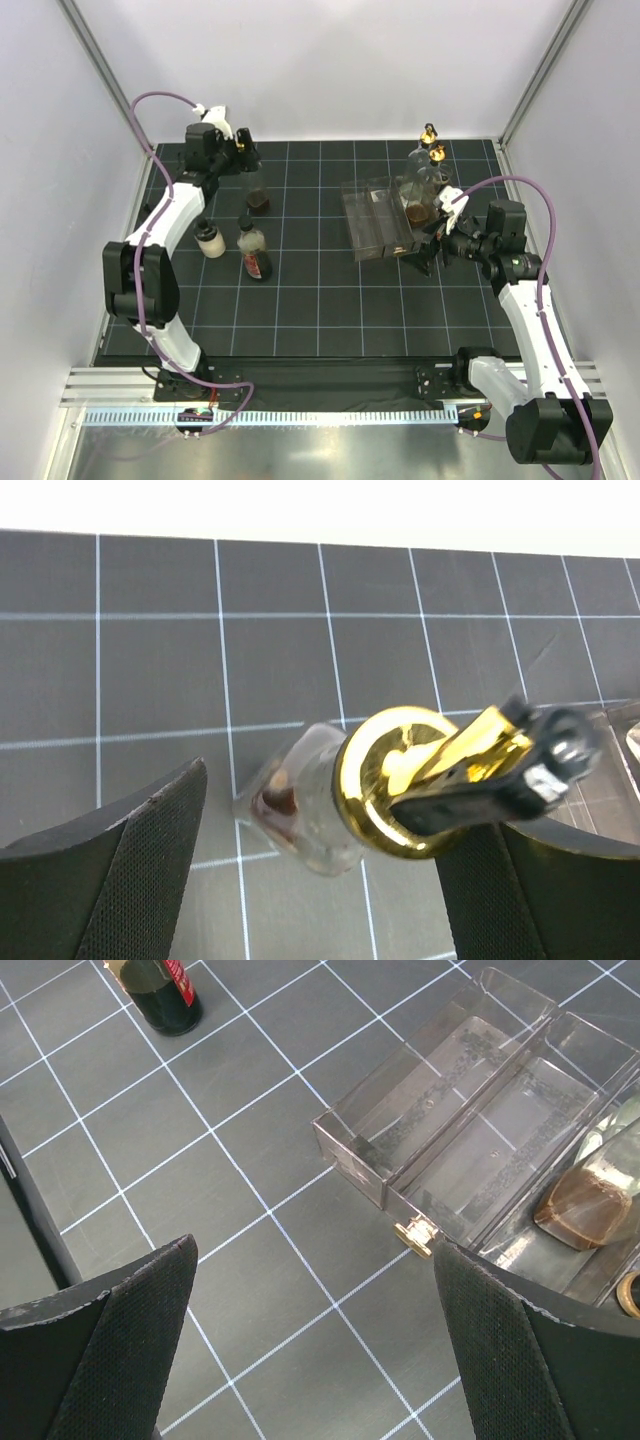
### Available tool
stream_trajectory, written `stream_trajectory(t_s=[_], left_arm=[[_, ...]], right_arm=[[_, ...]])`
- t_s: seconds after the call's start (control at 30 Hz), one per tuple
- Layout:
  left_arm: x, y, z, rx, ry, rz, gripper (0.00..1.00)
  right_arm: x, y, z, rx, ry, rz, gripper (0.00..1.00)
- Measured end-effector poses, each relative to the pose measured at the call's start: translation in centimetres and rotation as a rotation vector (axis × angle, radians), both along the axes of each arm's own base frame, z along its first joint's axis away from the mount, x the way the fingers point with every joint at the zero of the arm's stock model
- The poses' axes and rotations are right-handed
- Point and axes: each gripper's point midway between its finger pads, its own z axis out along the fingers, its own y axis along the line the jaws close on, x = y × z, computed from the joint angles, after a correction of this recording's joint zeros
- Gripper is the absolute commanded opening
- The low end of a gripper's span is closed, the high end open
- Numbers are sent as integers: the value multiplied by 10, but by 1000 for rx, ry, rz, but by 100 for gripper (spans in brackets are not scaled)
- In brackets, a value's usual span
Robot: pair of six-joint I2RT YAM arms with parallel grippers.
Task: Organize the condiment bottles
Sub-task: Pick up the bottle from the center of the board.
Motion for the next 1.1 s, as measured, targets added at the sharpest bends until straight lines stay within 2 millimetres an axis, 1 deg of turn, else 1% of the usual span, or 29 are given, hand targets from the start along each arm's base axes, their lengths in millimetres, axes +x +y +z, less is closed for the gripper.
stream_trajectory(t_s=[0.1,0.2,0.3,0.33,0.4,0.43,0.5,0.53,0.63,0.83,1.03,1.1], left_arm=[[6,-1,5,5,-30,-9,81],[14,-2,12,4,-59,-11,76],[21,-4,17,3,-80,-16,67],[22,-4,18,3,-85,-19,59],[23,-6,20,6,-94,-30,50],[24,-6,21,8,-99,-33,41],[24,-7,23,10,-108,-43,30],[25,-6,24,26,-119,-47,19],[25,-7,25,27,-122,-60,0],[23,-14,26,11,-126,-93,0],[17,-31,29,-49,-115,-147,0],[13,-38,34,-72,-116,-166,0]], right_arm=[[0,0,-1,0,5,2,100],[0,0,-3,0,14,3,100],[0,0,-4,1,21,4,100],[0,0,-5,1,21,4,100],[0,0,-5,1,23,5,100],[0,0,-5,1,23,5,100],[0,0,-5,1,24,5,100],[-1,0,-5,0,24,5,100],[-1,0,-5,-1,24,6,100],[-1,0,-5,-3,22,7,100],[-1,0,-6,-7,16,11,100],[0,0,-6,-10,13,12,100]])
